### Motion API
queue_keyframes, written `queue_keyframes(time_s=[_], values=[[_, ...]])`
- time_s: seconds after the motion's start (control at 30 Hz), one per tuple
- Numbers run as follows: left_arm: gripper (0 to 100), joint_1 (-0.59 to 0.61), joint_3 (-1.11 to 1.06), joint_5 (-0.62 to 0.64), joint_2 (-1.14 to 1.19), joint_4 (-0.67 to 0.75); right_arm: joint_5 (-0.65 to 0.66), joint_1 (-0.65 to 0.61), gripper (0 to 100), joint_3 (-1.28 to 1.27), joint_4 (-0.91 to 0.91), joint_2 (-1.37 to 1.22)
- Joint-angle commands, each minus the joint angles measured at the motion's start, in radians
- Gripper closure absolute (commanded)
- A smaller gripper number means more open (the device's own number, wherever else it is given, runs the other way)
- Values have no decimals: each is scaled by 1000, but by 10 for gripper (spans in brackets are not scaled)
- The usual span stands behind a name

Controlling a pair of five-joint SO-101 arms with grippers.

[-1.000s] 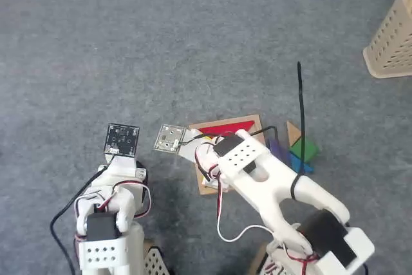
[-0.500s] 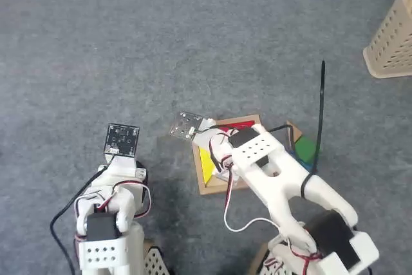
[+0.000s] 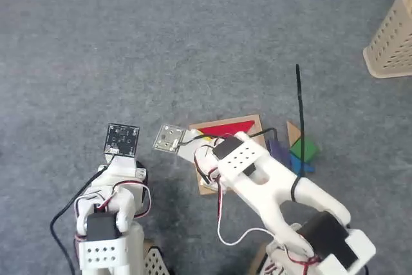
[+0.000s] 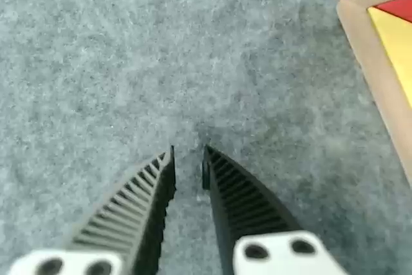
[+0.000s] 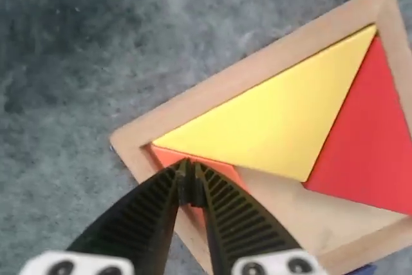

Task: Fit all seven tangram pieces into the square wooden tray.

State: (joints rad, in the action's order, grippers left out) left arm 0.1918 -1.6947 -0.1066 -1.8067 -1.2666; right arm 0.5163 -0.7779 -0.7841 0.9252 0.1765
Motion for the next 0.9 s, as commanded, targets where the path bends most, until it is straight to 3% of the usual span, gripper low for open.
queue_keyframes(time_s=[0.0,0.17,0.3,0.6,0.87], values=[[929,-3,10,8,-21,0,-58,-18,989,8,16,113],[929,-3,10,8,-21,0,-114,2,988,8,48,255],[929,-3,10,8,-21,0,-157,96,988,6,41,309],[929,-3,10,8,-21,0,-149,311,988,25,-62,99],[929,-3,10,8,-21,0,-26,268,991,46,7,-24]])
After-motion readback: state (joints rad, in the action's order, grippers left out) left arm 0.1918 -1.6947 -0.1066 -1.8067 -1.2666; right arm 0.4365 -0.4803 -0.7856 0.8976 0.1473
